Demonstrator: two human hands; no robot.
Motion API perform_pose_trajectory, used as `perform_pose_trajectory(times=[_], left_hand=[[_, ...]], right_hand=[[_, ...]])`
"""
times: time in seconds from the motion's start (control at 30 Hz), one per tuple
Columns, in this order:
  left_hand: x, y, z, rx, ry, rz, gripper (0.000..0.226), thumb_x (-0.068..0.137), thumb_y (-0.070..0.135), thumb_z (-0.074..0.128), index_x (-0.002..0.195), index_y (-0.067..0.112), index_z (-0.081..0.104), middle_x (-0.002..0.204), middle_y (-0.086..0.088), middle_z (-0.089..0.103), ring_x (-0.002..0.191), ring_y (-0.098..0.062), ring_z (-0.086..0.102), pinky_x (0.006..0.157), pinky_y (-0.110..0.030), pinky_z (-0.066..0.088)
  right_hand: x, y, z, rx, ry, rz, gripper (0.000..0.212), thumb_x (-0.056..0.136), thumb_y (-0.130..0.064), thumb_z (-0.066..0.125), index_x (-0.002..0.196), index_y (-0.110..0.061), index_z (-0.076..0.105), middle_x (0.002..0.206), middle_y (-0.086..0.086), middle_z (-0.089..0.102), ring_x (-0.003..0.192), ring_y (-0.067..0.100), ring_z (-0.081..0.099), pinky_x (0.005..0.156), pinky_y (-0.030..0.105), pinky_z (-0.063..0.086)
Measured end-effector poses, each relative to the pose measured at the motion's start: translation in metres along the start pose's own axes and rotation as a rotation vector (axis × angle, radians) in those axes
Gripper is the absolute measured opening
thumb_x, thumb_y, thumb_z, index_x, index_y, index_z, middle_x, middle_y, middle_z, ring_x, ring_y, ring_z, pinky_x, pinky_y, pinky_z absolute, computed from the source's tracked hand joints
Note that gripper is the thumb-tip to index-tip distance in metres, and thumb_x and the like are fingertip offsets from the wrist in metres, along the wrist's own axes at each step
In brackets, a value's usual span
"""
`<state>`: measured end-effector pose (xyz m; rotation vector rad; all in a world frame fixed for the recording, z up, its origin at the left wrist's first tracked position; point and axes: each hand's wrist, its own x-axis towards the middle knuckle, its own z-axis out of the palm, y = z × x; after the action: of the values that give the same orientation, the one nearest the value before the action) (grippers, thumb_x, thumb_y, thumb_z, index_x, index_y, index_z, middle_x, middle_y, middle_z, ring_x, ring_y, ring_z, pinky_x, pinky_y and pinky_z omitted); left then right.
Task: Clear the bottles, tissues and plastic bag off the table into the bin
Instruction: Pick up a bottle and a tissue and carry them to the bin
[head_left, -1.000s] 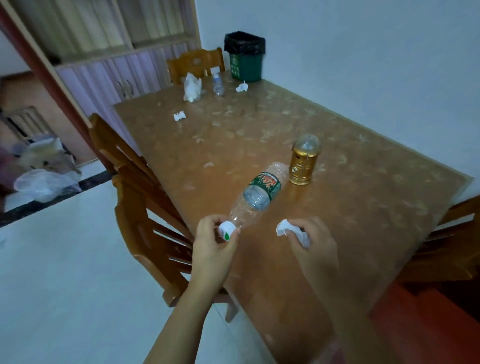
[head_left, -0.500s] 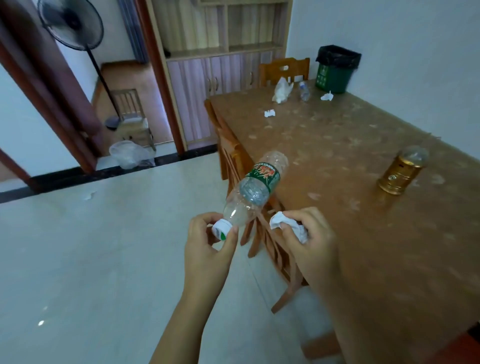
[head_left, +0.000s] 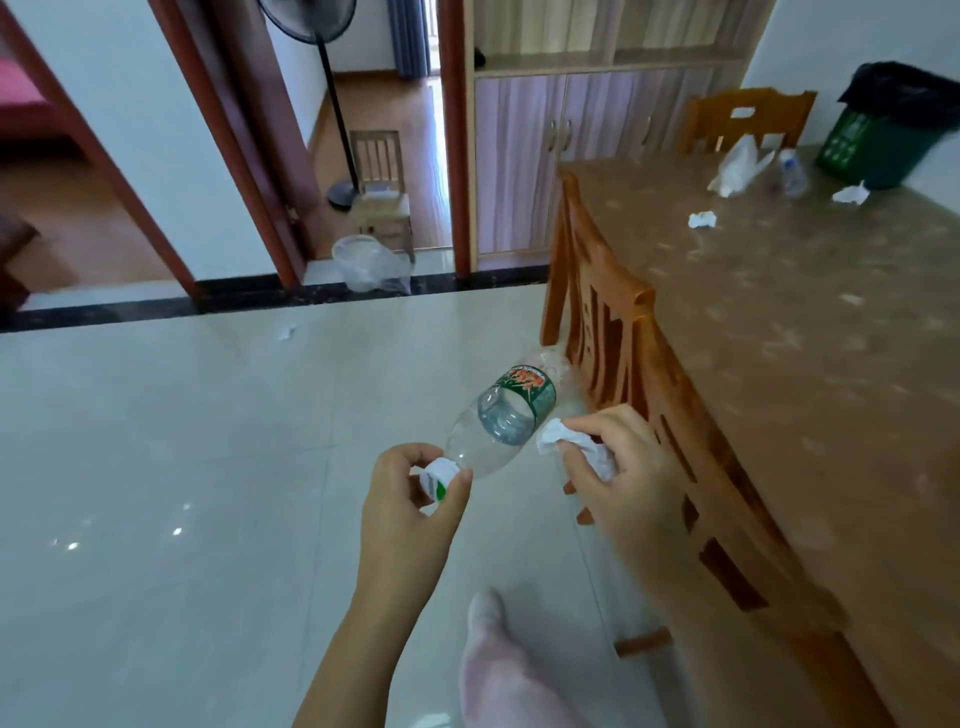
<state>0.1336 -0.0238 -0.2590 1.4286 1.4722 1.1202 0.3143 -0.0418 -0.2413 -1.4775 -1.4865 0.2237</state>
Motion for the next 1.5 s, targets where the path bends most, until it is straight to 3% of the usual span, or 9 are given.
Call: perform_pose_trajectory(times=[0.23, 0.37, 0.67, 0.8, 0.97, 1.13, 1.27, 1.37, 1.5], left_hand=[[0.137, 0.005, 0.015, 0.116, -0.041, 0.032, 0.020, 0.076, 0.025, 0.068, 0.082, 0.030, 0.050, 0.077, 0.002, 0.055, 0.054, 0.000, 0.045, 0.048, -0.007, 0.036], [0.220, 0.023, 0.036, 0.151, -0.095, 0.070, 0.019, 0.077, 0.023, 0.068, 0.082, 0.028, 0.050, 0.082, 0.001, 0.056, 0.057, -0.004, 0.047, 0.051, -0.008, 0.038], [0.354, 0.032, 0.077, 0.075, -0.103, 0.119, 0.021, 0.077, 0.020, 0.068, 0.083, 0.028, 0.049, 0.086, -0.002, 0.057, 0.065, -0.012, 0.051, 0.055, -0.007, 0.039], [0.429, 0.026, 0.092, 0.034, -0.094, 0.133, 0.023, 0.076, 0.017, 0.069, 0.084, 0.026, 0.049, 0.089, -0.004, 0.057, 0.068, -0.014, 0.053, 0.056, -0.007, 0.040], [0.542, 0.021, 0.099, 0.005, -0.121, 0.134, 0.024, 0.076, 0.016, 0.069, 0.085, 0.025, 0.049, 0.090, -0.008, 0.059, 0.067, -0.016, 0.053, 0.054, -0.007, 0.041], [0.666, 0.025, 0.101, -0.006, -0.154, 0.131, 0.023, 0.077, 0.022, 0.069, 0.088, 0.025, 0.049, 0.085, -0.009, 0.061, 0.064, -0.016, 0.053, 0.048, -0.006, 0.038], [0.746, 0.034, 0.116, -0.037, -0.132, 0.151, 0.025, 0.077, 0.021, 0.069, 0.086, 0.030, 0.048, 0.087, -0.005, 0.060, 0.069, -0.013, 0.057, 0.052, -0.003, 0.039], [0.794, 0.034, 0.134, -0.072, -0.136, 0.135, 0.027, 0.076, 0.022, 0.069, 0.084, 0.035, 0.048, 0.087, -0.003, 0.061, 0.072, -0.015, 0.059, 0.052, -0.005, 0.041], [0.859, 0.031, 0.169, -0.054, -0.176, 0.161, 0.027, 0.075, 0.022, 0.071, 0.084, 0.034, 0.048, 0.085, 0.004, 0.059, 0.072, -0.012, 0.058, 0.055, -0.006, 0.043]], right_hand=[[0.114, 0.049, 0.070, -0.092, 0.068, -0.062, 0.011, 0.075, -0.001, 0.066, 0.086, 0.002, 0.064, 0.079, 0.016, 0.064, 0.075, 0.016, 0.053, 0.068, 0.025, 0.049], [0.178, 0.073, 0.097, -0.090, 0.088, -0.017, 0.015, 0.078, -0.011, 0.063, 0.089, 0.000, 0.062, 0.081, 0.015, 0.065, 0.076, 0.015, 0.054, 0.070, 0.007, 0.042], [0.293, 0.116, 0.130, -0.146, 0.110, -0.010, 0.016, 0.075, -0.006, 0.070, 0.088, -0.001, 0.063, 0.078, 0.014, 0.067, 0.073, 0.013, 0.055, 0.071, 0.005, 0.042], [0.347, 0.137, 0.156, -0.202, 0.126, 0.039, 0.015, 0.073, -0.001, 0.072, 0.086, -0.002, 0.064, 0.079, 0.012, 0.066, 0.072, 0.018, 0.058, 0.067, 0.017, 0.049], [0.443, 0.150, 0.218, -0.236, 0.092, 0.049, 0.015, 0.074, -0.002, 0.070, 0.088, -0.003, 0.065, 0.079, 0.011, 0.065, 0.072, 0.009, 0.053, 0.070, 0.001, 0.039], [0.555, 0.164, 0.268, -0.177, 0.080, 0.068, 0.010, 0.080, -0.007, 0.065, 0.090, -0.009, 0.062, 0.080, 0.005, 0.063, 0.077, 0.015, 0.056, 0.071, 0.016, 0.046], [0.621, 0.180, 0.291, -0.200, 0.131, 0.050, 0.009, 0.078, -0.011, 0.059, 0.087, -0.009, 0.062, 0.082, -0.006, 0.053, 0.079, 0.002, 0.046, 0.075, 0.002, 0.034], [0.658, 0.202, 0.302, -0.228, 0.114, 0.079, 0.009, 0.080, -0.013, 0.057, 0.086, -0.008, 0.063, 0.082, -0.003, 0.054, 0.081, 0.005, 0.048, 0.075, 0.003, 0.033], [0.713, 0.243, 0.315, -0.250, 0.081, 0.181, 0.006, 0.083, -0.006, 0.062, 0.078, -0.006, 0.066, 0.083, 0.008, 0.061, 0.083, 0.018, 0.054, 0.076, 0.025, 0.042]])
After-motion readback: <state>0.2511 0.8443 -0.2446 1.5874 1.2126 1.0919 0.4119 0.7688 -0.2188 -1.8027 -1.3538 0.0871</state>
